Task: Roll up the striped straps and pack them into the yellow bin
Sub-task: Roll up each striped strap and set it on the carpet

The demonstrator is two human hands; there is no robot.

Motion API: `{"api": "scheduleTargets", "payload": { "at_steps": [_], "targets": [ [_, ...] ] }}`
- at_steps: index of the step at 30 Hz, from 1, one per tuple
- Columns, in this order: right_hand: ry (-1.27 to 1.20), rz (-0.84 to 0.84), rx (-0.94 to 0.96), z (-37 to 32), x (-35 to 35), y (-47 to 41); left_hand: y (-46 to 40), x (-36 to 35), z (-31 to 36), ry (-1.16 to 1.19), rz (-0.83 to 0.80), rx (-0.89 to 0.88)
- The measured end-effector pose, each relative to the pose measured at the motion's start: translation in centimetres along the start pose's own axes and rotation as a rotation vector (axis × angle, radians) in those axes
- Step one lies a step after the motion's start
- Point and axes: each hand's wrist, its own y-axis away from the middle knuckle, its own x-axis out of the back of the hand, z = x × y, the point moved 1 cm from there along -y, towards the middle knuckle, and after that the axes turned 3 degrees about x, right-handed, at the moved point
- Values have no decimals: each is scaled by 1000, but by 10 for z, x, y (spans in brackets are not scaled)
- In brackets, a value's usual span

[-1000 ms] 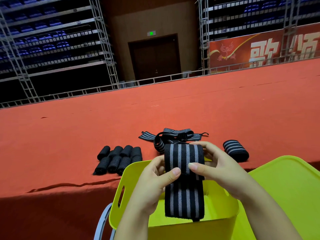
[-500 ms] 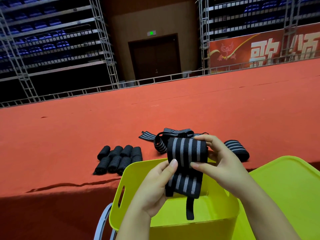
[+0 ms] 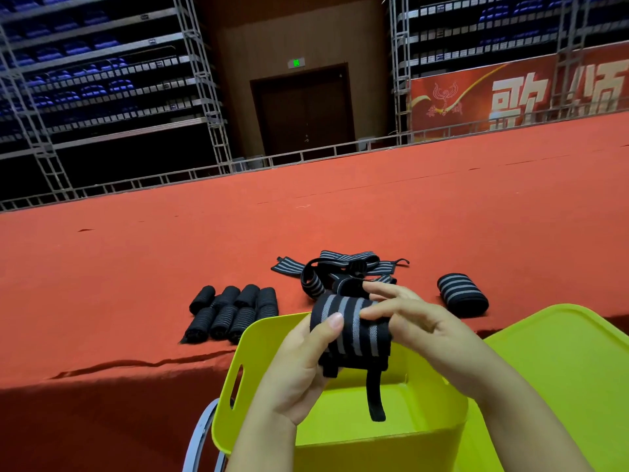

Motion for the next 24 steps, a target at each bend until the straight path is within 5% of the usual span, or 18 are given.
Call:
{"api": "scheduleTargets", "payload": {
  "at_steps": [7,13,18,24],
  "targets": [
    [-316,11,-317,11,7,-2,-1,2,5,-40,-151,-26],
    [-394,164,-253,16,14,1,-17,-8,0,95,-201,-7],
    [-380,355,-212,19,16,2,-39,-26,-3,271,-64,98],
    [-262,441,-225,15,44,-15,-68,-42,14,3,-40,189]
  ]
}}
